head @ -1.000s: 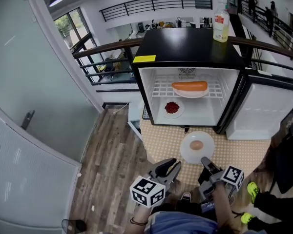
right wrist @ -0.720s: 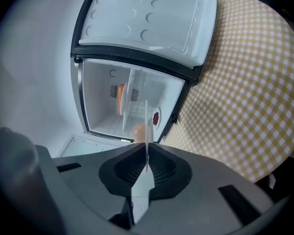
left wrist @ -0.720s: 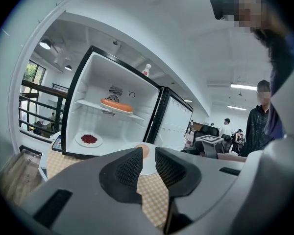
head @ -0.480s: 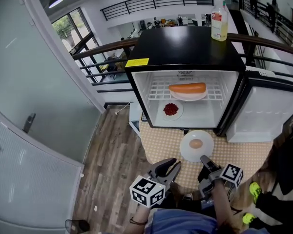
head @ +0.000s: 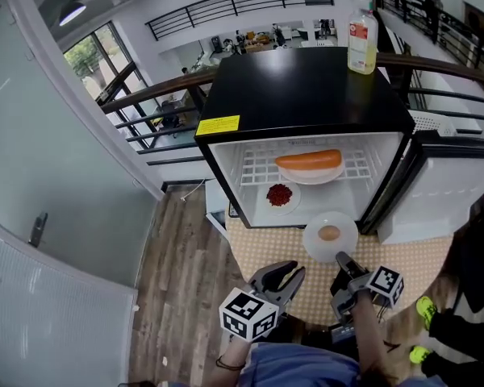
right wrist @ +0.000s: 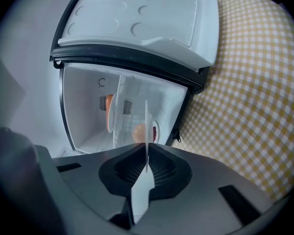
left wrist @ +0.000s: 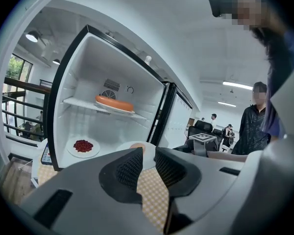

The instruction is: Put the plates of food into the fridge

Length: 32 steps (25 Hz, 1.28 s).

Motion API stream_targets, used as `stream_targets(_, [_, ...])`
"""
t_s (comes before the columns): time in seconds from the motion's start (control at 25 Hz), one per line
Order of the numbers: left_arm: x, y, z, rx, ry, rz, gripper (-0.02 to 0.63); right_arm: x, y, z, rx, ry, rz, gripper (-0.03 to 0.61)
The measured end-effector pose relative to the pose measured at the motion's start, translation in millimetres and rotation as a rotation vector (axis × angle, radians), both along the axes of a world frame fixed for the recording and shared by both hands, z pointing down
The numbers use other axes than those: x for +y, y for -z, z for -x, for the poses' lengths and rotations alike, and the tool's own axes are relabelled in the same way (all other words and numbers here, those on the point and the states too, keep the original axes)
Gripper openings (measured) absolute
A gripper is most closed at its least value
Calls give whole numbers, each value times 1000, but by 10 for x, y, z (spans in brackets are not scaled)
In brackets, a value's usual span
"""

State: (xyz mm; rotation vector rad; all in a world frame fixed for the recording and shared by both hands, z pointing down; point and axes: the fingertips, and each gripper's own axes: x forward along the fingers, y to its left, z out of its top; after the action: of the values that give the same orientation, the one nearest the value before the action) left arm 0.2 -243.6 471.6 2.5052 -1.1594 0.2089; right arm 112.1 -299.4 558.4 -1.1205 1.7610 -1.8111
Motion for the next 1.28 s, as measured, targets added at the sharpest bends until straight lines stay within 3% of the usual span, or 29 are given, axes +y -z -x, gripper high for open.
stream_targets(0.72, [-559,-174,340,37,-205,36,91,-942,-505,-22,66,-254,90,26])
stream_targets(1.0, [-669,-227,427,52,-239,44,91,-1010,-769,76,130,-295,160,25])
stream_targets(1.28, [-745,-258,556,63,-230,49,91,-1056,-941,115,121,-352,169,25])
